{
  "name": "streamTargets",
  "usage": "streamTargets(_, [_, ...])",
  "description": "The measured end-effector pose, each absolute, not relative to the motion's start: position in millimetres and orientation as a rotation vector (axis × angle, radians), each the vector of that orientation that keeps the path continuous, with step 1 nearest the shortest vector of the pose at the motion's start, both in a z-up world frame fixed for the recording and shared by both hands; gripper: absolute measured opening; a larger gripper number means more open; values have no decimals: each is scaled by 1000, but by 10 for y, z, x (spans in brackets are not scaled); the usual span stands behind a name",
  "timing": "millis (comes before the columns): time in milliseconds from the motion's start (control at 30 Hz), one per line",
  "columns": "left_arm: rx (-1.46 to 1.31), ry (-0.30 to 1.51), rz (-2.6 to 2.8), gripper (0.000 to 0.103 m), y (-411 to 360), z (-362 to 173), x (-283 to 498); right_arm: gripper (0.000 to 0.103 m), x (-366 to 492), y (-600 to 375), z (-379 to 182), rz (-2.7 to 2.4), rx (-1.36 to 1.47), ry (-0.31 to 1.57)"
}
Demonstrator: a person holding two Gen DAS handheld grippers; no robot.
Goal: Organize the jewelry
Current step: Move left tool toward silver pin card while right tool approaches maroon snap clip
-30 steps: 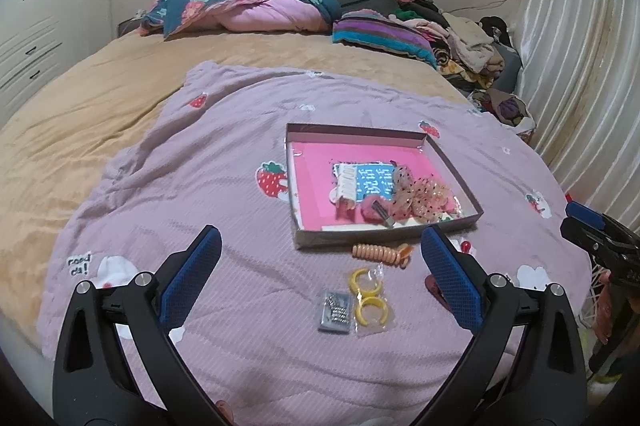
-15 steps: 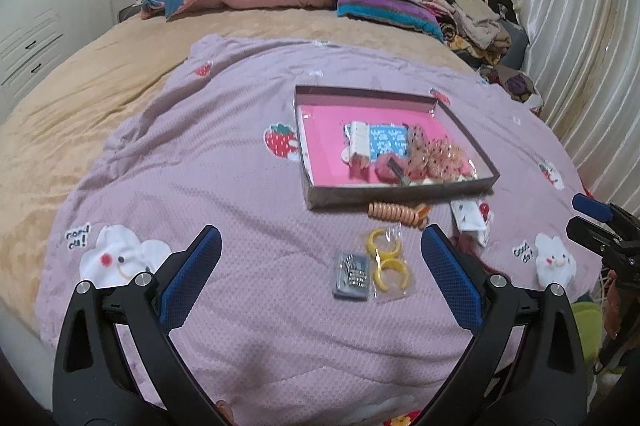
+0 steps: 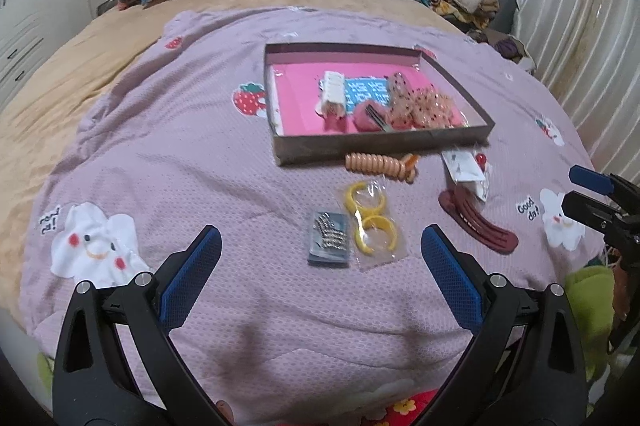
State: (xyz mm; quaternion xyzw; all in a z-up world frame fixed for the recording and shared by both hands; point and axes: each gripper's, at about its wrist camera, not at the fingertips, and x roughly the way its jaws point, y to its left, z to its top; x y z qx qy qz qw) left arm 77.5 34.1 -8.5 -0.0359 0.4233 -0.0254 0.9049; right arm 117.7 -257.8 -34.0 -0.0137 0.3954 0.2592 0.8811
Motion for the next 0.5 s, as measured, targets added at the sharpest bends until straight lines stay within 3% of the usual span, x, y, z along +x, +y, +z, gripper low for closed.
streamTargets(500, [-61, 930, -77, 93, 240, -357, 890, 93, 1292, -2585, -612, 516, -57, 872])
